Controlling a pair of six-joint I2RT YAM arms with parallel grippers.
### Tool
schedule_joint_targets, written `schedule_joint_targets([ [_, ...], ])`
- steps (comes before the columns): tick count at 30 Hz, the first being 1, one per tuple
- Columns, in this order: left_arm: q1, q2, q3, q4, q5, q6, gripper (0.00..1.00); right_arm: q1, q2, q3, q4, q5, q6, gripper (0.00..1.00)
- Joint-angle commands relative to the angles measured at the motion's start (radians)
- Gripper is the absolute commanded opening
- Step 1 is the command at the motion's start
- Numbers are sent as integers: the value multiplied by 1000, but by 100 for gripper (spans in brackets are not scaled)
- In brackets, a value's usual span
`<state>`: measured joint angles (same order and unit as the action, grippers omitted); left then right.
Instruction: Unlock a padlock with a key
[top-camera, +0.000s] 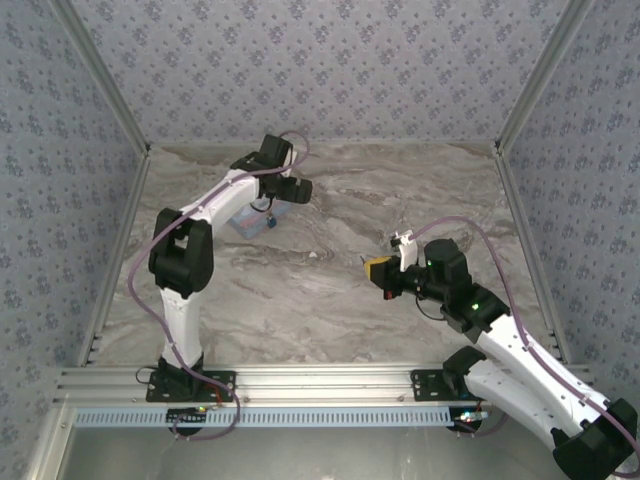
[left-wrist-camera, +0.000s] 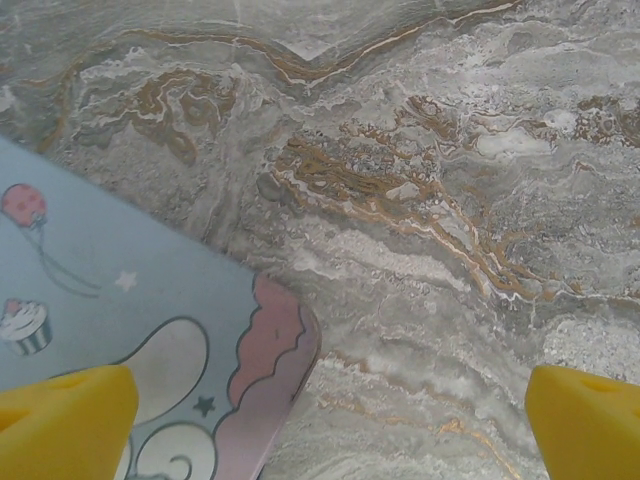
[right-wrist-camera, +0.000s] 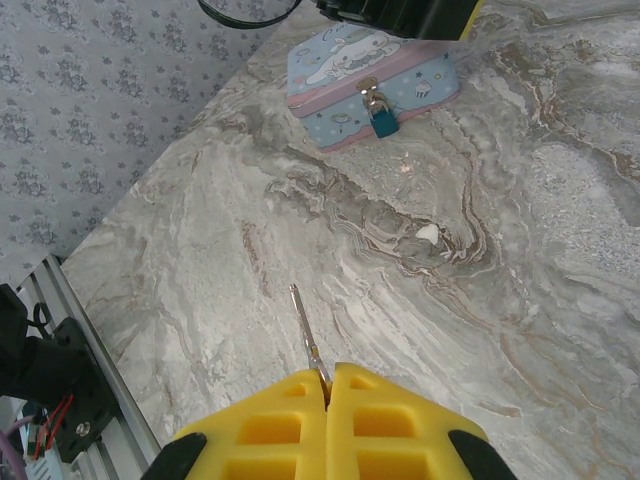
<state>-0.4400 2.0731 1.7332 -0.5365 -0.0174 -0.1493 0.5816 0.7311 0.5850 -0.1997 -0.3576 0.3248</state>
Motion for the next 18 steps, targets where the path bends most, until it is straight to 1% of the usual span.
schedule_joint_targets([
  [1,3,31,30,-45,32,24,99,5,-4,-7,-6,4,3,0],
  [8,3,32,-22,-32,52,16,99,5,-2,-7,-10,11,-3,0],
  [18,-13,-94,-234,84,90,-33,99,2,-1,-7,-18,29,0,0],
])
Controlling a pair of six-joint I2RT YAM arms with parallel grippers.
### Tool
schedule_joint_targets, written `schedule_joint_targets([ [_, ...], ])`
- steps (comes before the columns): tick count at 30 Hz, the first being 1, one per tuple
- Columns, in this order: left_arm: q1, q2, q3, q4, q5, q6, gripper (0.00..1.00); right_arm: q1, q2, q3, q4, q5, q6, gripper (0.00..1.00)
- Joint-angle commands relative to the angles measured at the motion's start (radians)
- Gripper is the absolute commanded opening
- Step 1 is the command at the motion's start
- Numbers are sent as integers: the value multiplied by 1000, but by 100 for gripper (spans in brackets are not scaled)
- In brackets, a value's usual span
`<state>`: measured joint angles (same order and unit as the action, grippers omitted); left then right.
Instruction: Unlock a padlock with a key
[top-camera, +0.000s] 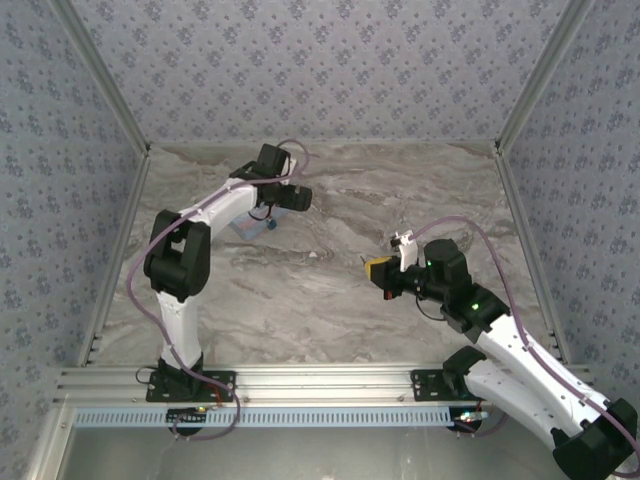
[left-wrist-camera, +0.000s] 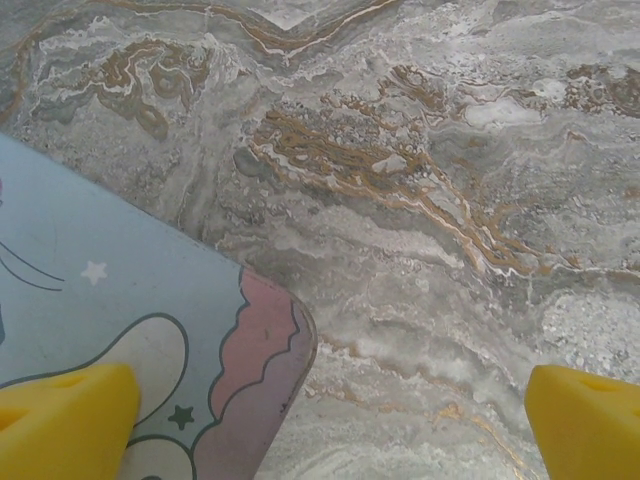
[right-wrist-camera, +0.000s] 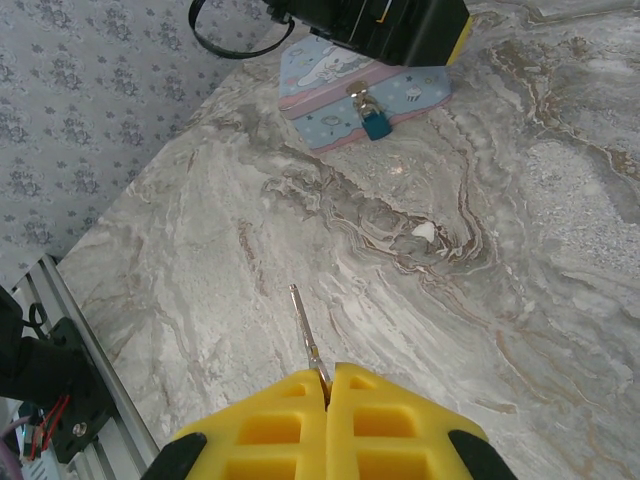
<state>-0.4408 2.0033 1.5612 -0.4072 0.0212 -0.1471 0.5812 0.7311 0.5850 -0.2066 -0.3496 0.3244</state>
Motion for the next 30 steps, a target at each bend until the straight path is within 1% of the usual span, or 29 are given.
schedule_joint_targets([
  [1,-18,-35,-77,-42,52,-37,99,0,-1,-6,-15,23,2,0],
  [9,-77,-95,-190,-8,52,-61,99,-14,-15,-4,-38,37,18,0],
  [12,-113,-118,-221,0,51,-67,99,-39,-25,8,-86,41,23,0],
  [16,-159,-143,-248,-7,51,-75,99,-121,-48,31,-184,-3,2,0],
  [19,-197,-160,-274,-2,51,-87,99,-213,-75,22,-206,-78,14,0],
  [22,-239,-175,-299,4,52,-108,99,-289,-93,10,-223,-125,25,0],
  [30,-354,-229,-366,13,41,-170,99,-418,-98,10,-290,-176,11,0],
])
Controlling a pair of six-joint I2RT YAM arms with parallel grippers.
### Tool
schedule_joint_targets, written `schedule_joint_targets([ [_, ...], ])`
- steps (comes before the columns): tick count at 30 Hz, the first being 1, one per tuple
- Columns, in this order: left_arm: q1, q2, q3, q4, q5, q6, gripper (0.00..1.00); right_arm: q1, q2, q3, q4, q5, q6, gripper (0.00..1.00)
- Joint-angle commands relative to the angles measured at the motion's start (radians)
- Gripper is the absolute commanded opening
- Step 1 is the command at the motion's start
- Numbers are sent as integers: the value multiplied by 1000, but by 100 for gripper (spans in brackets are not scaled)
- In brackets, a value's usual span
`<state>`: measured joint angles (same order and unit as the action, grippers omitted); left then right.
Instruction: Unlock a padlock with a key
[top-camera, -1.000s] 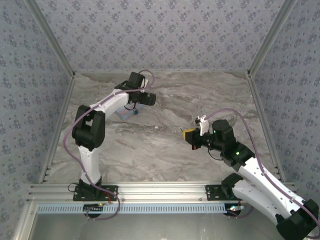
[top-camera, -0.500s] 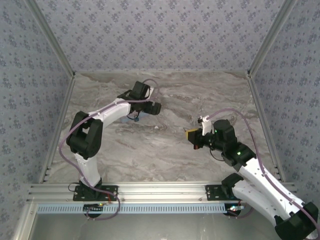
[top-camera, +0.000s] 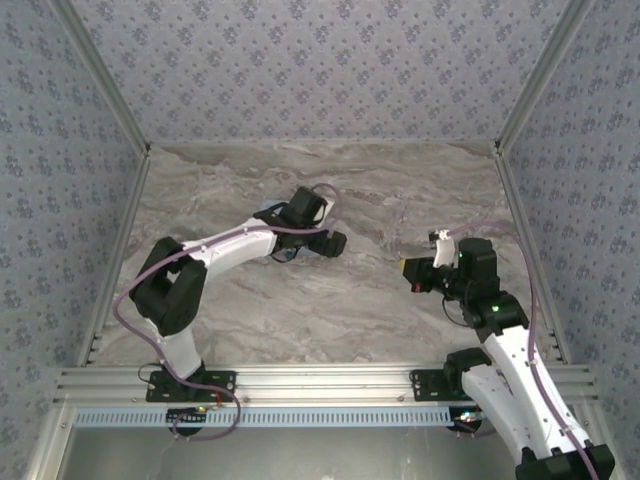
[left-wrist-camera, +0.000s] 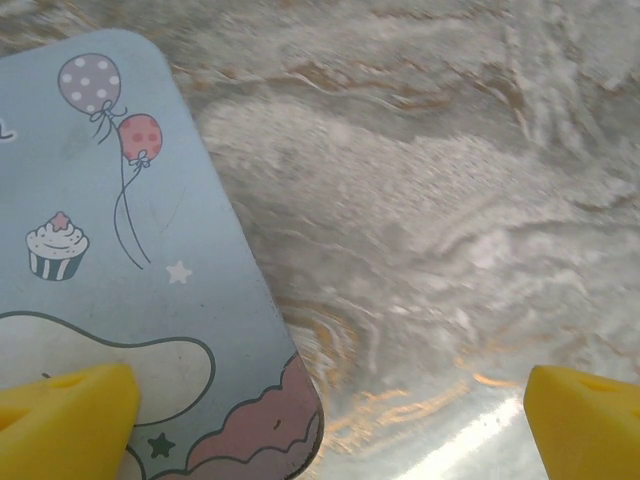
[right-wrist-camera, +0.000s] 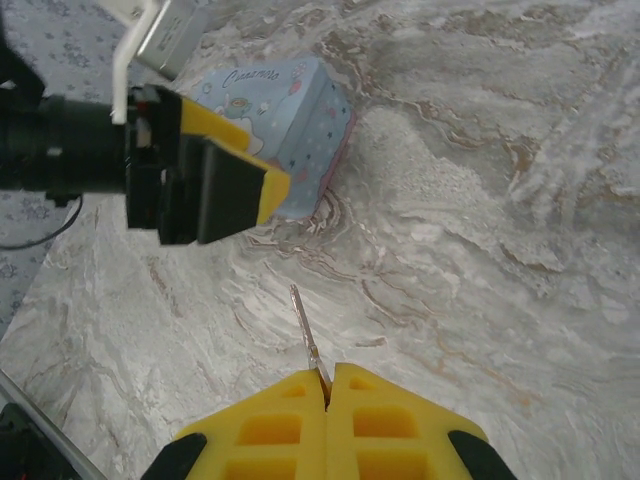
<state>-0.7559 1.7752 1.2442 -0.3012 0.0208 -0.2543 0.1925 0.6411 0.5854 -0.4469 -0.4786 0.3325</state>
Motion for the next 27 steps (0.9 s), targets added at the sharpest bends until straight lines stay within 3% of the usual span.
schedule_joint_targets([
  [1,-54,-10,-56,-97,38,-70,99,-44,-8,8,-52,-57,4,0],
  [13,-177,-110,-121,-93,52,-175,99,-122,-8,-12,-30,-115,16,0],
  [27,-263,-55,-122,49,85,-301,99,-124,2,-27,-9,-118,30,0],
])
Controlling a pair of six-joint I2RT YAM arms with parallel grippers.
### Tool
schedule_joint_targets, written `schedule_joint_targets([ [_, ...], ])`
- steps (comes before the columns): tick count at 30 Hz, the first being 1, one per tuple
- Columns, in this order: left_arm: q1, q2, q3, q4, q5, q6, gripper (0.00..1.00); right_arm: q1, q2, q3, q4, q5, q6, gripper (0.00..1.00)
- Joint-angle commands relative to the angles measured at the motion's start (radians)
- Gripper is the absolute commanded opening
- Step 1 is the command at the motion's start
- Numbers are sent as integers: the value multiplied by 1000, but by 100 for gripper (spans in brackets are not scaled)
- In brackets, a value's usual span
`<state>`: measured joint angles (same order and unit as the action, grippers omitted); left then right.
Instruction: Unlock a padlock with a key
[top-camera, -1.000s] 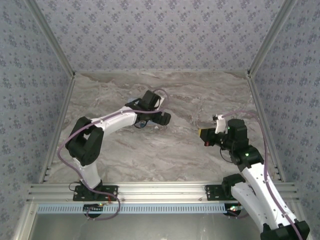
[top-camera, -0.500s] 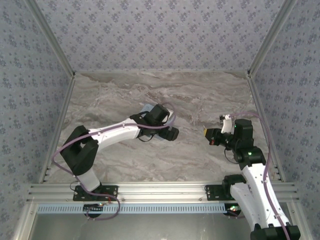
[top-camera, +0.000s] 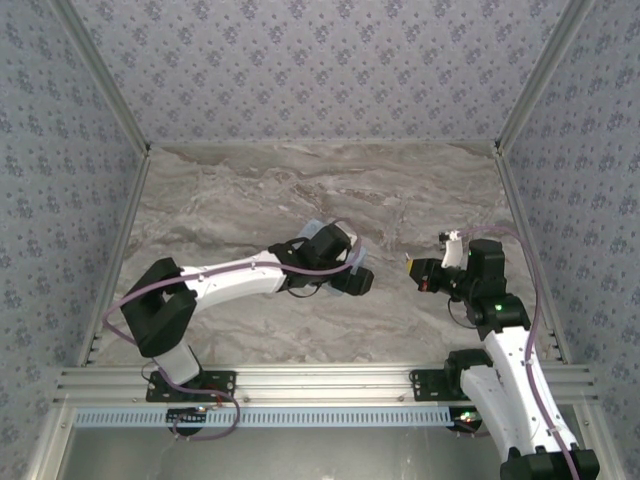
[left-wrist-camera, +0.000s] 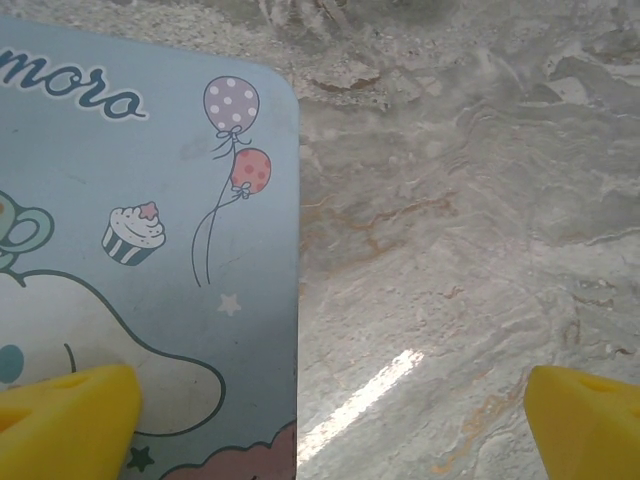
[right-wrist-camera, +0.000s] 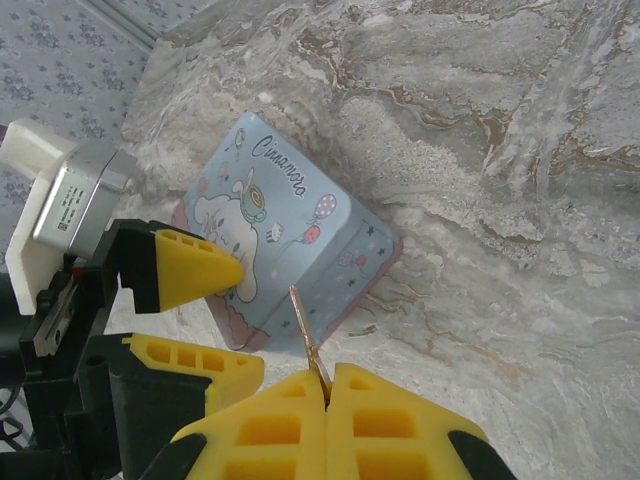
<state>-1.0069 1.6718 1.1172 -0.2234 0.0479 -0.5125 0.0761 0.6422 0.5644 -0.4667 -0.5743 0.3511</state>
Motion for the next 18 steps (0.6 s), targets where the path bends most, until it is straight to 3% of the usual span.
schedule_joint_targets([
  [1,-12,54,13,-28,56,-39,99,-8,2,-7,10,-22,11,0],
  [18,36,129,120,-5,52,40,99,-6,20,-8,19,-27,20,0],
])
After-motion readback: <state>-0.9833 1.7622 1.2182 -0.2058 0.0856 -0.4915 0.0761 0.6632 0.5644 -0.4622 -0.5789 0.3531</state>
